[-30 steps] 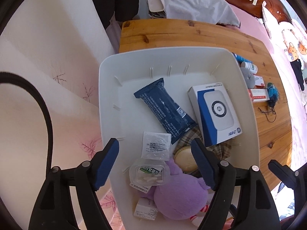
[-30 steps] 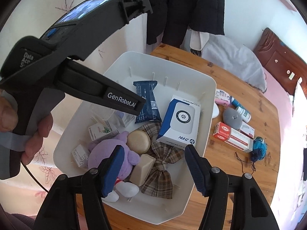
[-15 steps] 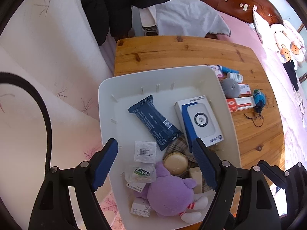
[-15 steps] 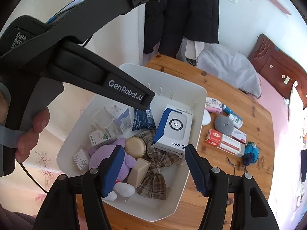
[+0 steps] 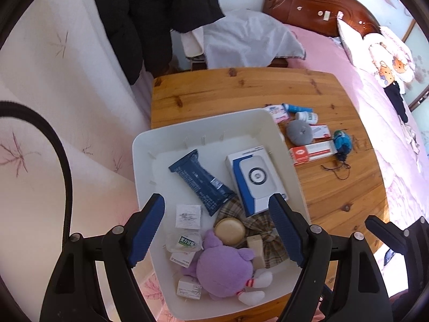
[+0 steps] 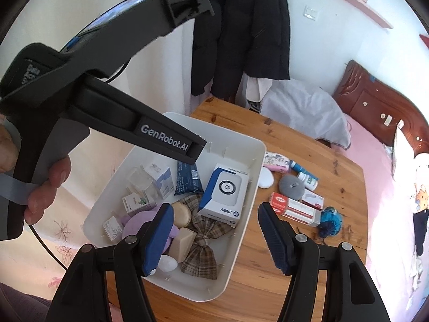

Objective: Organize objects
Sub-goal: 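Lift both tools from the tray toward the pill bottle and blue pouch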

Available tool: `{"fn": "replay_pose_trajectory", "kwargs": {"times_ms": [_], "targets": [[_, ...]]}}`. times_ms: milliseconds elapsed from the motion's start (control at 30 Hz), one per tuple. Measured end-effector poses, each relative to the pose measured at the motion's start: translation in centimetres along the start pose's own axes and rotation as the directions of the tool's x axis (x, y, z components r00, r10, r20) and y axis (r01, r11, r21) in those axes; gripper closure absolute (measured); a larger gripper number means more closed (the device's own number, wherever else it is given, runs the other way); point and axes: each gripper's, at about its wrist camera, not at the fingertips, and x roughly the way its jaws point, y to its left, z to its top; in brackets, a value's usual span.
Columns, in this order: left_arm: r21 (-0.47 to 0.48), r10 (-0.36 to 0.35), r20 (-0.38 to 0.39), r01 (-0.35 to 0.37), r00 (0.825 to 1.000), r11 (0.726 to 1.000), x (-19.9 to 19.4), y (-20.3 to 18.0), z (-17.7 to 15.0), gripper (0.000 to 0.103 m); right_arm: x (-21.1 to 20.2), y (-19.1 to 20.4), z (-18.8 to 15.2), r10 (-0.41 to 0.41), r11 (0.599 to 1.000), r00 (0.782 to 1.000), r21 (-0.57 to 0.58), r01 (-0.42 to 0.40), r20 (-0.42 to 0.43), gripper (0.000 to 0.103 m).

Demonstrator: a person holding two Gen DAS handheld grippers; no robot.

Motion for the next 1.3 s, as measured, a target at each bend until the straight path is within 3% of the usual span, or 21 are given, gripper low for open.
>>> {"fn": "replay_pose_trajectory", "kwargs": {"times_ms": [400, 733, 1300], "targets": [[0.073, -0.102, 0.059, 0.098, 0.993, 0.993, -3.8, -5.4, 1.6, 0.020, -2.1, -3.7, -1.3, -0.023, 0.998, 0.999, 0.063, 0.020, 0.045, 0.036], [0.139, -0.131, 0.059, 0.122, 0.990, 0.983, -4.5, -10.9, 3.1, 0.020, -3.1, -8.4, -2.6, -0.034, 0.990, 0.997, 0.141, 0.023, 0.071, 0.036], [0.248, -0.083, 0.006, 0.079, 0.997, 0.966, -1.0, -18.9, 7.4, 0.020, -0.6, -18.6, -6.1, -0.058, 0.956, 0.998, 0.288, 0.045, 0.039, 0.036]]}}
